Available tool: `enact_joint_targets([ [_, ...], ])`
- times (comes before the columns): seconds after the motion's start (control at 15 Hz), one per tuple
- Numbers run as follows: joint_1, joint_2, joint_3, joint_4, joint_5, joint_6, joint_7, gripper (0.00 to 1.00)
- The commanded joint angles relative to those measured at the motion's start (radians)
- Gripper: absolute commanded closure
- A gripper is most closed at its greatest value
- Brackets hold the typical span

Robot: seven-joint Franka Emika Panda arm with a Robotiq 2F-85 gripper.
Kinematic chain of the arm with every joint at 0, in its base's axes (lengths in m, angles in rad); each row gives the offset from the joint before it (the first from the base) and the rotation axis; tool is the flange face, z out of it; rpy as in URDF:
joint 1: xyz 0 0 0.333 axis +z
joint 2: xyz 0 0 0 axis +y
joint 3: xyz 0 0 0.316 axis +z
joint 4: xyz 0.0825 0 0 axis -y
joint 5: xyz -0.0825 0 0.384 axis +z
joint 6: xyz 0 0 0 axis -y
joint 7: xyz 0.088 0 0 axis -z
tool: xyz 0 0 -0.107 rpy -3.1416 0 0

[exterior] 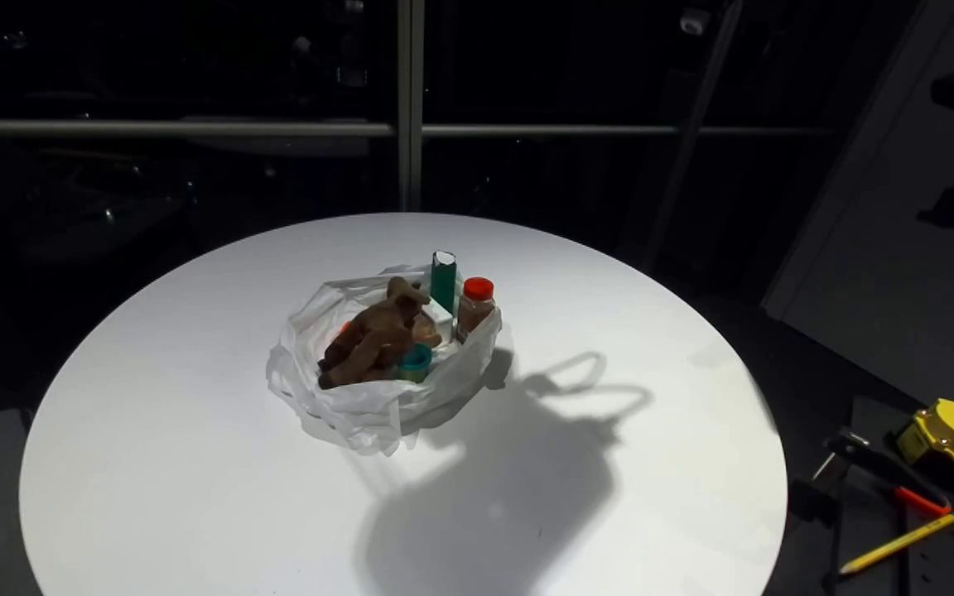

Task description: Remove the objects in the plastic and place them on the table

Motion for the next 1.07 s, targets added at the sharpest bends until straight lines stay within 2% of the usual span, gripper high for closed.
enact_joint_targets([
  [0.0, -0.004, 0.000, 0.004, 0.002, 0.002, -0.003, -0.002, 0.00],
  [0.67, -0.004, 0.000, 0.004, 0.002, 0.002, -0.003, -0.002, 0.00],
  [1.0, -0.002, 0.162, 0.037, 0.026, -0.029, 0.079, 0.060, 0.00],
])
